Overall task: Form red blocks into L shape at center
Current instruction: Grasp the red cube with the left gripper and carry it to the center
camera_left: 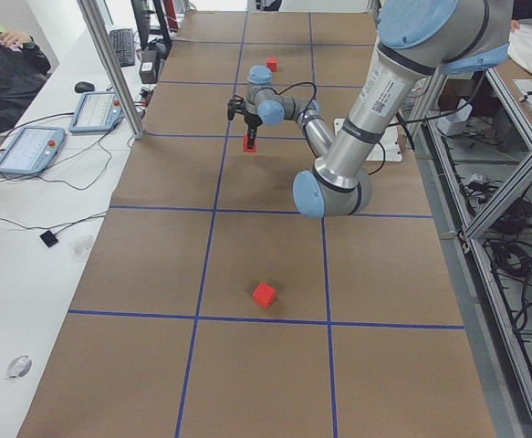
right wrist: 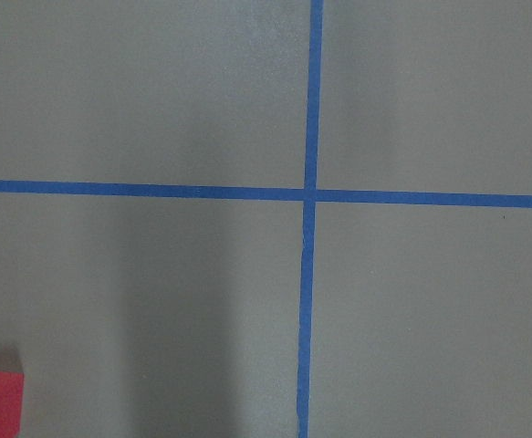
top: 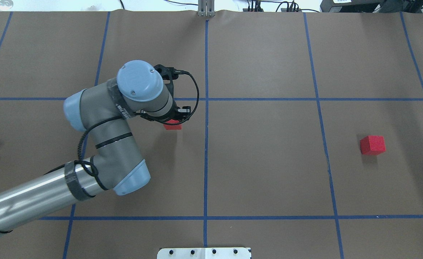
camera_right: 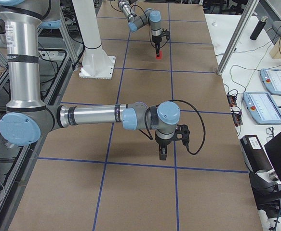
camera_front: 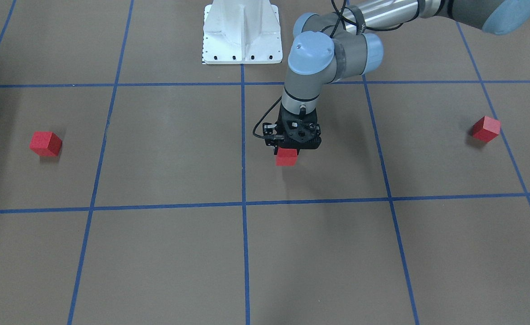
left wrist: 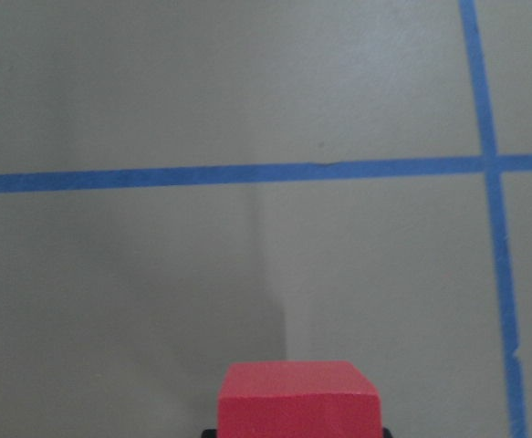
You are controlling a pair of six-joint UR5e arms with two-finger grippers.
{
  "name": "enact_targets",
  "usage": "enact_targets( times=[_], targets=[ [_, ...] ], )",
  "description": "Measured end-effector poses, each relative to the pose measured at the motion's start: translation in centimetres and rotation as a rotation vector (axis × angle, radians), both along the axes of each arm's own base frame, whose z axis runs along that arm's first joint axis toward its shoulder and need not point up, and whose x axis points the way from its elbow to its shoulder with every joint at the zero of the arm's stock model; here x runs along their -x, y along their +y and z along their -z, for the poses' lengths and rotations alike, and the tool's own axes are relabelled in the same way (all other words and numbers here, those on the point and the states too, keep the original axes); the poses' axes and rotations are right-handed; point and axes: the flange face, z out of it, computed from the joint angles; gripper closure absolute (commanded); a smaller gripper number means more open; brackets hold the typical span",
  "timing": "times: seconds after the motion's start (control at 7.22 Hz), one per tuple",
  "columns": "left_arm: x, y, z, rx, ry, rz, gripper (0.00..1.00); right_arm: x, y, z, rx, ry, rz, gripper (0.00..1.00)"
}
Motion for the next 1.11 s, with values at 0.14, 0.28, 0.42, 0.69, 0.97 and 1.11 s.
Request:
enact_targets(
  times=[0.14,0.28,0.42,0.69,0.97,1.11],
  targets=[
    [-2.1,-1.3,2.5,0.033,-0.004,0.022,1.00,0.0,0.0,0.0,-0.001,0.000,0.000,0.01],
    [-3.6,-2.2,4.1,0.049,-0.008,0.033,1.00,0.0,0.0,0.0,-0.001,0.000,0.000,0.01],
    [-4.2,-2.6,4.6,0.052,-0.012,0.034,1.00,0.0,0.0,0.0,0.000,0.000,0.000,0.01],
    [-5.1,-3.2,4.0,0.050,-0.016,0.035,1.00,0.0,0.0,0.0,0.000,0.000,0.000,0.01],
    [-6.1,-3.7,3.0,0.026,-0.009,0.019,1.00,0.0,0.0,0.0,0.000,0.000,0.000,0.01],
    [-6.3,-3.9,2.7,0.013,-0.012,0.008,1.00,0.0,0.0,0.0,0.000,0.000,0.000,0.01]
  ],
)
